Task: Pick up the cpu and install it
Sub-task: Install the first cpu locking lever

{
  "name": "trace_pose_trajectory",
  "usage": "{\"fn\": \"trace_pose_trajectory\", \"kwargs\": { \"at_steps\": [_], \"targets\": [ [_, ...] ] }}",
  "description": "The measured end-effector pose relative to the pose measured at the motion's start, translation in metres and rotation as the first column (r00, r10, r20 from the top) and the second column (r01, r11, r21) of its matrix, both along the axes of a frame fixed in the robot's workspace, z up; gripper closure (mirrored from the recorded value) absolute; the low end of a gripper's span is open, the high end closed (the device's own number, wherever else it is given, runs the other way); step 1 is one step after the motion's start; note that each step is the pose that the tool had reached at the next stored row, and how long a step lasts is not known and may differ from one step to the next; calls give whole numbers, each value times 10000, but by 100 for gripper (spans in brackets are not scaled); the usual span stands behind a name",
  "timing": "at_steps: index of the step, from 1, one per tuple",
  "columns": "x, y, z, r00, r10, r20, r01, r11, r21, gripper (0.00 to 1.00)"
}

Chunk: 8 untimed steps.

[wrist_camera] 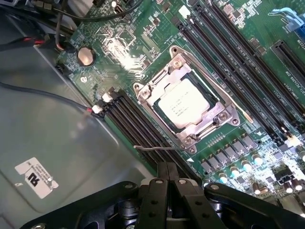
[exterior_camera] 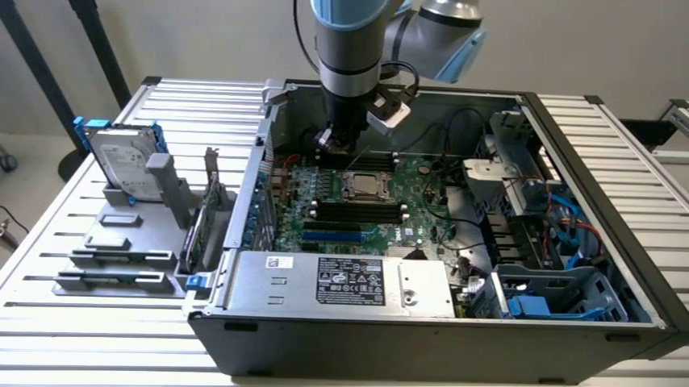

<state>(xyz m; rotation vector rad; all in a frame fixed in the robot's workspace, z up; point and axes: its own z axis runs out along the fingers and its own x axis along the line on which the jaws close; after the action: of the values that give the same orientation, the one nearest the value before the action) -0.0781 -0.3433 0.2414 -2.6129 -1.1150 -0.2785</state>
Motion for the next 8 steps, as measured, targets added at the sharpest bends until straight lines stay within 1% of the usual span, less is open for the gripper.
{"fn": "trace_pose_trajectory", "kwargs": {
  "at_steps": [8],
  "targets": [
    [0,2,-146,10000,-5,0,5,10000,-5,89]
  ]
}}
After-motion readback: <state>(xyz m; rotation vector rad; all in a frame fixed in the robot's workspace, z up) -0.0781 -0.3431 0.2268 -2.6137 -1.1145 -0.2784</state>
